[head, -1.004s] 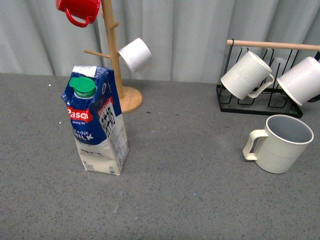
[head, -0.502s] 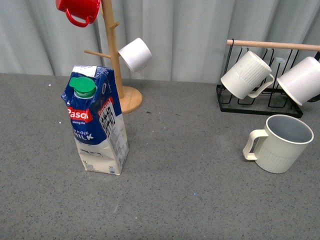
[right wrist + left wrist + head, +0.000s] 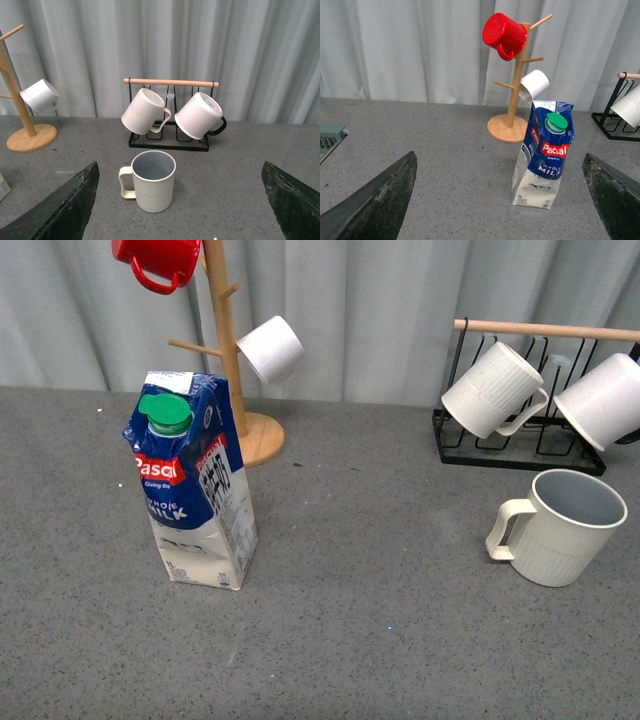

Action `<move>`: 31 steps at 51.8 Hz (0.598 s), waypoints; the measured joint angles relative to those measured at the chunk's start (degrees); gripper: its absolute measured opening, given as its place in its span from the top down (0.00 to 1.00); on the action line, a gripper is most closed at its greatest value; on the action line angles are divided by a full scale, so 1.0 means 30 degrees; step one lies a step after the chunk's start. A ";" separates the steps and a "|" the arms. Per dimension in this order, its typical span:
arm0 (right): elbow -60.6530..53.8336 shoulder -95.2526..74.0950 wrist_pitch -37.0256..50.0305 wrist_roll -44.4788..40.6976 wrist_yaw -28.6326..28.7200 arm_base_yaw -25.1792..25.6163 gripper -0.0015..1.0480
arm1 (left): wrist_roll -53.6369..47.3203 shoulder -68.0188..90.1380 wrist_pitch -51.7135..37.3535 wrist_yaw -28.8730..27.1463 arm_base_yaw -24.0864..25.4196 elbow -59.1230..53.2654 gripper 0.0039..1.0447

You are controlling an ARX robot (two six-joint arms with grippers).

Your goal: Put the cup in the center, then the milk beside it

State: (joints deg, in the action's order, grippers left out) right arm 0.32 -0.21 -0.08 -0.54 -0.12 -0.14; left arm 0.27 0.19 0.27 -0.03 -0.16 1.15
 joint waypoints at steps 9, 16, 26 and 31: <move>-0.0022 -0.1603 0.3235 -0.3555 -0.4845 -0.1115 0.09 | 0.0000 0.0000 0.0000 0.0000 0.0000 0.0000 0.06; 0.1020 -0.8429 0.6849 -0.3424 -0.2361 0.0583 0.09 | 0.0000 -0.0007 0.0000 0.0000 0.0000 0.0000 0.06; 0.6382 -2.0218 0.9275 -0.2142 -0.0073 0.2120 0.09 | 0.0000 -0.0022 0.0000 -0.0007 0.0000 0.0000 0.06; 0.8874 -2.4043 0.7752 -0.1515 0.0437 0.2222 0.09 | -0.0007 -0.0022 0.0000 0.0000 0.0000 0.0000 0.06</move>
State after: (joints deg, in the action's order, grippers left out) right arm 26.94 -72.34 23.18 -5.08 1.19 6.52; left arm 0.25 0.12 0.27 -0.03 -0.16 1.15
